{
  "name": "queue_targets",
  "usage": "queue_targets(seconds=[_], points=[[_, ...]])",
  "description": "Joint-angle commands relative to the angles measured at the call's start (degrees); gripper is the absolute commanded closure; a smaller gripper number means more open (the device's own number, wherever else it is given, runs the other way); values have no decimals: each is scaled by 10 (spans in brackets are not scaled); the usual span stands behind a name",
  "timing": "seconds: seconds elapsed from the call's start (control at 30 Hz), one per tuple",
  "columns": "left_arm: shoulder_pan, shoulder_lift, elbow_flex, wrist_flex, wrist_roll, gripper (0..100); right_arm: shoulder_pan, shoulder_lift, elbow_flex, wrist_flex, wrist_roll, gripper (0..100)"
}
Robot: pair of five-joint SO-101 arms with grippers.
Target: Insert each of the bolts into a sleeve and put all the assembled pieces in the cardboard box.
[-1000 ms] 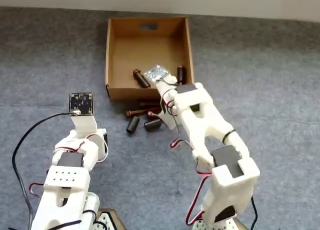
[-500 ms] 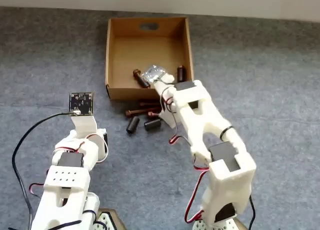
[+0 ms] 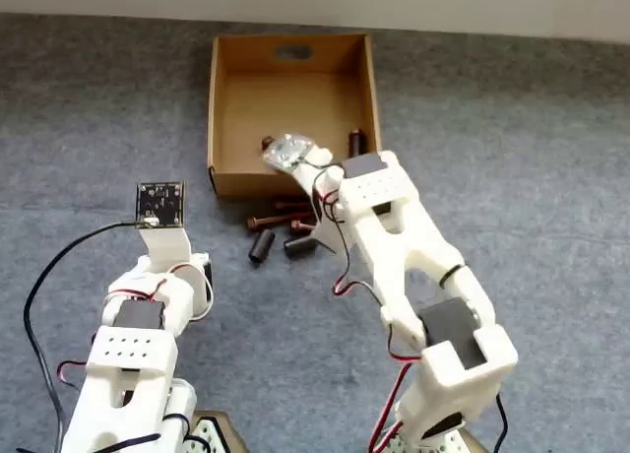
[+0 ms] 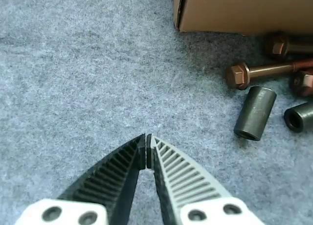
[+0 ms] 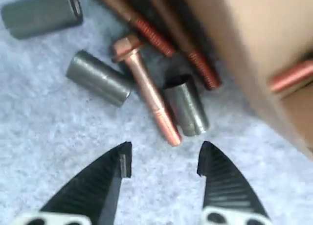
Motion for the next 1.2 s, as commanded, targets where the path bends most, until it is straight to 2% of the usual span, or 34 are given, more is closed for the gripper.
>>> queue_targets(seconds=[0.0, 0.4, 0.6, 0.73, 1.0, 1.17], points=[[-1, -15, -2, -9, -4, 955, -5, -37, -19, -39, 6, 779], [-1, -15, -2, -9, -4, 955, -3, 91, -56, -84, 6, 779], [-1, -15, -2, -9, -4, 955, -3, 103, -65, -81, 6, 788], [-1, -15, -2, -9, -4, 955, -7, 102, -67, -35, 10, 861], [-1, -15, -2, -9, -4, 955, -28, 101, -69, 69, 10, 864], [-1, -15, -2, -9, -4, 955, -36, 46, -55, 77, 5, 864]])
